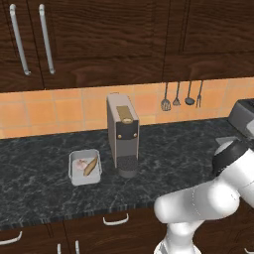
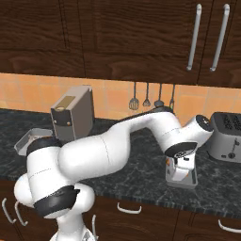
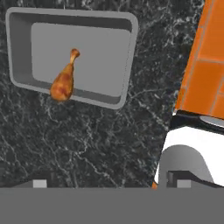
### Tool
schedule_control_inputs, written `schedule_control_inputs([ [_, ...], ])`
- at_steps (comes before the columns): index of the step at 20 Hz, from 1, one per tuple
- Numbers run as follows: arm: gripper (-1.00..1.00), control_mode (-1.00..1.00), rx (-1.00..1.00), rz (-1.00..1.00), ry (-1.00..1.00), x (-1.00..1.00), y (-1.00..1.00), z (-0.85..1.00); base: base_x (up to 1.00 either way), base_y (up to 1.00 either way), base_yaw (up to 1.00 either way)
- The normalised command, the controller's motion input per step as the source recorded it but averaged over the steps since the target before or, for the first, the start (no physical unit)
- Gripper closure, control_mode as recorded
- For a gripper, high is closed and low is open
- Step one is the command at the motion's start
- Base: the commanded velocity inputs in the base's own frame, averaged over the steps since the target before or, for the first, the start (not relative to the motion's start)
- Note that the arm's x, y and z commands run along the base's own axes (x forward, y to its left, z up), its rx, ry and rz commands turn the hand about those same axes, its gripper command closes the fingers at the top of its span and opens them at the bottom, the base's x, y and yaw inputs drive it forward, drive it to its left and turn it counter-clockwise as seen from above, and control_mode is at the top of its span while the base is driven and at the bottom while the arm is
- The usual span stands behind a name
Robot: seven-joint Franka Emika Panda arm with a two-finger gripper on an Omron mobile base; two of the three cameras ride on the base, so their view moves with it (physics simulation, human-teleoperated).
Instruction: Take the meat container that has the chicken drumstick and place it on the second highest rack of the freezer. Then take the vegetable container that has the garlic and sweet potato and place it on the highest rack of the freezer.
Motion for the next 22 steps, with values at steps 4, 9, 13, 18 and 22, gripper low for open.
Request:
schedule_control_inputs([
  [4, -1.0, -1.0, 0.01, -0.34, 0.01, -0.18, -0.62, -0.64, 0.0, 0.0, 0.0],
  [9, -1.0, -1.0, -0.1, -0.22, 0.06, 0.02, -0.06, -0.76, 0.0, 0.0, 0.0],
  [13, -1.0, -1.0, -0.12, -0.14, 0.03, 0.4, 0.0, -0.58, 0.0, 0.0, 0.0],
  [18, -1.0, -1.0, -0.07, -0.01, 0.01, 0.3, -0.01, -0.46, 0.0, 0.0, 0.0],
  [22, -1.0, -1.0, 0.0, 0.0, 0.11, 0.24, 0.0, -0.42, 0.0, 0.0, 0.0],
])
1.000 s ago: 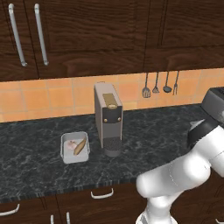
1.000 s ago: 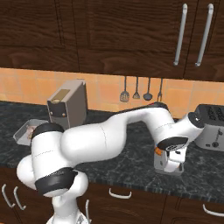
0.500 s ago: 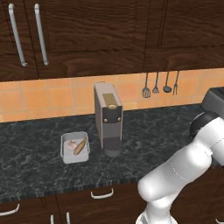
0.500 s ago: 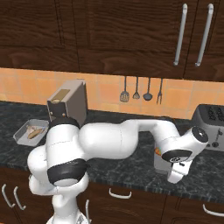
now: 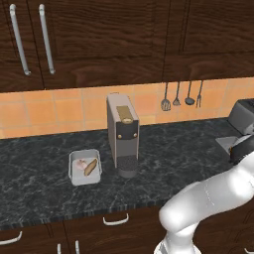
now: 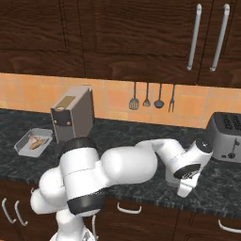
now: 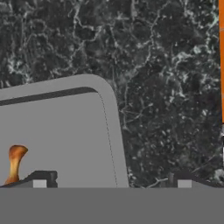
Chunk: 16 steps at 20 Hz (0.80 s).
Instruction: Take the meat container that has the chicken drumstick and place it on the second highest rack of the freezer. Then take the vegetable container that has the garlic and sweet potato and place it on the highest rack of the freezer.
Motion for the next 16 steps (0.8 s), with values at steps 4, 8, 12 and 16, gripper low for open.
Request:
schedule_control_inputs([
  [4, -1.0, -1.0, 0.01, 0.0, 0.14, 0.02, -0.09, -0.28, 0.0, 0.0, 0.0],
  [8, -1.0, -1.0, 0.0, 0.0, 0.15, 0.0, -0.01, -0.37, 0.0, 0.0, 0.0],
  [12, 1.0, -1.0, 0.0, 0.0, 0.06, 0.0, 0.0, -0.31, 0.0, 0.0, 0.0],
  [16, 1.0, -1.0, 0.0, 0.0, 0.0, 0.0, 0.0, -0.15, 0.0, 0.0, 0.0],
])
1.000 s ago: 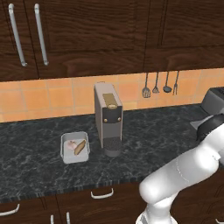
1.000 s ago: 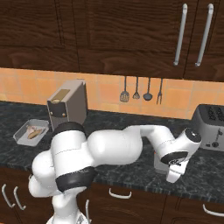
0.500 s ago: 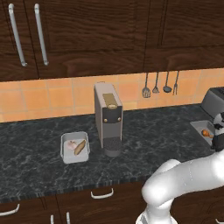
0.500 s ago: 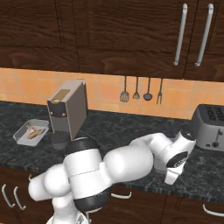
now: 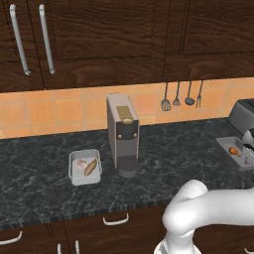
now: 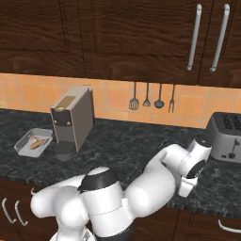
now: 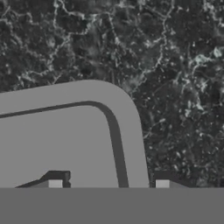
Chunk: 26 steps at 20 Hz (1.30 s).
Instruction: Take the meat container that has the chicken drumstick and place it on the second highest rack of the freezer. Then take the vegetable container that has the garlic and sweet potato and place it on the highest rack of the freezer.
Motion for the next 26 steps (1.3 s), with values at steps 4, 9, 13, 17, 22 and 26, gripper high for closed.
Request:
schedule_control_inputs([
  [4, 1.0, -1.0, 0.0, 0.0, 0.0, 0.0, 0.0, -0.09, 0.0, 0.0, 0.0],
  [9, 1.0, -1.0, 0.0, 0.0, 0.0, -0.06, 0.02, -0.02, 0.0, 0.0, 0.0],
  [13, 1.0, -1.0, 0.0, 0.06, -0.15, -0.5, 0.0, 0.19, 0.0, 0.0, 0.0],
  [17, 1.0, -1.0, 0.0, 0.12, -0.25, -0.69, 0.09, 0.42, 0.0, 0.0, 0.0],
  [22, 1.0, -1.0, -0.09, 0.2, -0.28, -0.5, 0.4, 0.51, 0.0, 0.0, 0.0],
  [26, 1.0, -1.0, -0.18, 0.22, -0.2, -0.44, 0.37, 0.61, 0.0, 0.0, 0.0],
])
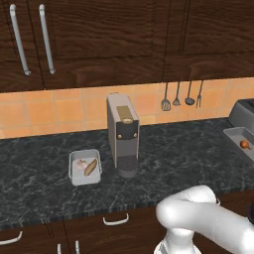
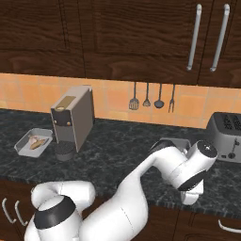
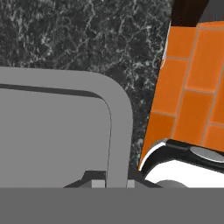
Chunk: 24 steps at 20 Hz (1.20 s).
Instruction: Take the meat container that has the chicken drumstick and place it on the second highest rack of the freezer. Then take the vegetable container that has the garlic and sweet potato and place it on the highest rack of the freezer.
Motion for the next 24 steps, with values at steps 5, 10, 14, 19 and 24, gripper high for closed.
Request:
schedule_control_inputs([
  [5, 1.0, -1.0, -0.18, 0.26, -0.1, -0.22, 0.71, 0.38, 0.0, 0.0, 0.0],
  [10, 1.0, -1.0, -0.19, 0.25, -0.07, -0.06, 0.93, 0.32, 0.0, 0.0, 0.0],
  [14, 1.0, -1.0, -0.01, 0.09, -0.02, 0.0, 0.77, 0.27, 0.0, 0.0, 0.0],
  [19, 1.0, -1.0, 0.0, -0.03, 0.0, 0.0, 0.82, 0.19, 0.0, 0.0, 0.0],
  [24, 1.0, -1.0, 0.0, -0.3, 0.03, 0.0, 0.24, 0.35, 0.0, 0.0, 0.0],
])
